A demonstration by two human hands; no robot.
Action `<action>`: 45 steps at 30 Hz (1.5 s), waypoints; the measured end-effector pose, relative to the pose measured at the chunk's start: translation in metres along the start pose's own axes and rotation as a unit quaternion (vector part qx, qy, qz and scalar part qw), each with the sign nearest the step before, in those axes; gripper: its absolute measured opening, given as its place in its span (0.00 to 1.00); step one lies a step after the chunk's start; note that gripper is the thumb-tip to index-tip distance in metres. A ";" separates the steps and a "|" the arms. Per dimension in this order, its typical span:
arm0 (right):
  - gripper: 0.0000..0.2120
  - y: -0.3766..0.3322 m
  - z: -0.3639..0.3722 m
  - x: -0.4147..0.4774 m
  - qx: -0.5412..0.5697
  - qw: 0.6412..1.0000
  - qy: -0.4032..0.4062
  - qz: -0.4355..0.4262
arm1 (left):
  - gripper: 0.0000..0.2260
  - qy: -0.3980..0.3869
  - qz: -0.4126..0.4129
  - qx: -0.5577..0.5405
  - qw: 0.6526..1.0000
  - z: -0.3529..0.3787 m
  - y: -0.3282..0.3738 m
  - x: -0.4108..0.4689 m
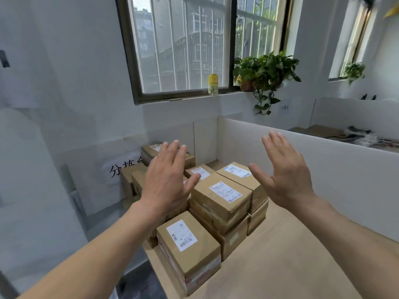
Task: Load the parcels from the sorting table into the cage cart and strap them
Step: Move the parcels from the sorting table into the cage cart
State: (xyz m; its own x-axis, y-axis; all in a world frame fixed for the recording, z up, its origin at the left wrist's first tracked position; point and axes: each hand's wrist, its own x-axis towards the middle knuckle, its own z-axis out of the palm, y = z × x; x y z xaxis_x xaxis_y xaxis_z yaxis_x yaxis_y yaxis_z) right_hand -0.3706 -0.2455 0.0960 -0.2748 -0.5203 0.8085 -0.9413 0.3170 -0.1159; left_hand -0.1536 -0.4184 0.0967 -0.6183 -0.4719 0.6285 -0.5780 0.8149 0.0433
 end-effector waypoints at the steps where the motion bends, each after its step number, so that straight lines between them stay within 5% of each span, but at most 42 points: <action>1: 0.37 0.005 0.007 -0.001 -0.002 1.000 -0.011 0.009 | 0.34 -0.008 0.001 -0.003 1.000 0.010 0.000 0.004; 14: 0.35 0.037 0.121 -0.006 -0.044 0.983 -0.141 0.105 | 0.34 -0.118 0.022 -0.097 0.988 0.165 -0.018 0.061; 27: 0.17 0.061 0.252 -0.017 -0.081 0.880 -0.407 0.230 | 0.30 -0.303 -0.002 -0.169 0.938 0.281 -0.035 0.050; 33: 0.17 0.058 0.259 -0.019 -0.098 0.878 -0.389 0.260 | 0.28 -0.314 -0.009 -0.159 0.936 0.291 -0.052 0.036; 38: 0.24 0.051 0.248 -0.020 -0.109 0.861 -0.392 0.305 | 0.33 -0.322 -0.111 -0.270 0.901 0.284 -0.051 0.020; 42: 0.33 0.038 0.235 -0.029 -0.006 0.843 -0.407 0.352 | 0.38 -0.339 -0.182 -0.365 0.848 0.282 -0.039 0.005; 45: 0.29 0.024 0.221 -0.036 0.082 0.841 -0.401 0.354 | 0.38 -0.339 -0.202 -0.392 0.831 0.271 -0.029 -0.002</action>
State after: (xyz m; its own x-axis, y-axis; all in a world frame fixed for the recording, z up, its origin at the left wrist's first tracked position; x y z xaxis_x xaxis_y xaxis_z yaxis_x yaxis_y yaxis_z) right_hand -0.4262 -0.3949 -0.0636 -0.7595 -0.6357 -0.1376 -0.4824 0.6925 -0.5365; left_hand -0.2794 -0.5325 -0.1166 -0.7701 -0.6244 -0.1307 -0.4509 0.3878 0.8040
